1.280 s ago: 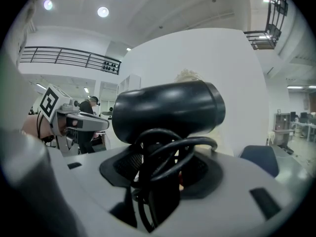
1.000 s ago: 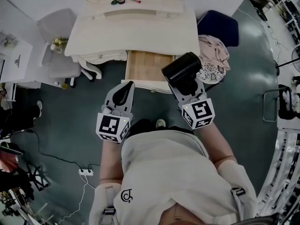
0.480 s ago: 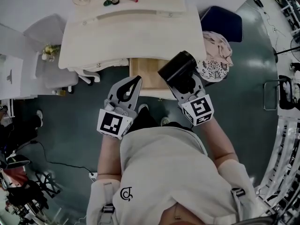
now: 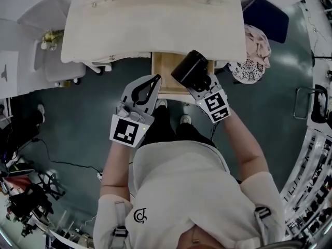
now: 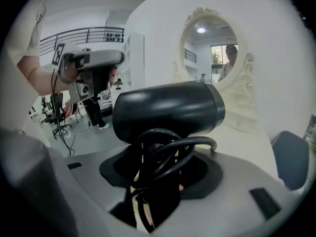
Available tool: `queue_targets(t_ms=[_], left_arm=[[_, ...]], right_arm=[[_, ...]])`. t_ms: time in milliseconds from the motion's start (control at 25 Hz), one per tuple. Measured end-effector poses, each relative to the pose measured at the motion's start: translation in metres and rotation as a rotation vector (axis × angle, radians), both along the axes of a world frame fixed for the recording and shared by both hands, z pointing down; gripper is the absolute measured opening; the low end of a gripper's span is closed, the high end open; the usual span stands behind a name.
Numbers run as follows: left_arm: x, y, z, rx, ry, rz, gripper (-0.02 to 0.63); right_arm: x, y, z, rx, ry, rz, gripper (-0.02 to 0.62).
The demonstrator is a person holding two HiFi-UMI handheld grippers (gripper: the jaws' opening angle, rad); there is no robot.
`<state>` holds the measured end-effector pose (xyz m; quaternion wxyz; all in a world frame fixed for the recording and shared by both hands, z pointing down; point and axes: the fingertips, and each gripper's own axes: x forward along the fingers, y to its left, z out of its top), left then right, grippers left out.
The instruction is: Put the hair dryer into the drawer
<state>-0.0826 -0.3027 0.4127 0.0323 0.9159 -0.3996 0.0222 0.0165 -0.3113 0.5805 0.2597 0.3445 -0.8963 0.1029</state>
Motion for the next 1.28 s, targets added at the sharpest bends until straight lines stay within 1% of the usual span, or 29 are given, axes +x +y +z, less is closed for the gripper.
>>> queue_targets(t_ms=[200,280,480,640,760,960,1080,1200,1280], left_arm=[[-0.011,0.000,0.022,-0.024,0.045,-0.043,0.014],[-0.015,0.003,0.031,-0.035,0.057,-0.054,0.014],[-0.032,0.010,0.056,-0.081,0.036,-0.073,0.014],[-0.044,0.017,0.068,-0.111,0.037,-0.085,0.014],[-0.053,0.022,0.074,-0.145,0.052,-0.109,0.014],[-0.066,0.028,0.085,-0.174,0.062,-0.135,0.014],[-0.069,0.030,0.093,-0.202,0.095,-0.145,0.014],[-0.071,0.029,0.095,-0.207,0.099,-0.145,0.014],[-0.068,0.028,0.094,-0.201,0.095,-0.140,0.014]], right_arm=[[-0.012,0.004,0.073,-0.050,0.199,-0.153,0.235],[-0.017,0.006,0.100,-0.082,0.257,-0.215,0.235],[-0.029,0.009,0.152,-0.166,0.347,-0.330,0.235],[-0.032,0.013,0.184,-0.252,0.403,-0.391,0.236],[-0.030,0.015,0.201,-0.298,0.453,-0.407,0.238],[-0.026,0.013,0.224,-0.330,0.516,-0.382,0.243],[-0.021,0.015,0.232,-0.355,0.537,-0.371,0.250],[-0.021,0.017,0.236,-0.401,0.545,-0.356,0.256],[-0.019,0.016,0.235,-0.407,0.565,-0.340,0.270]])
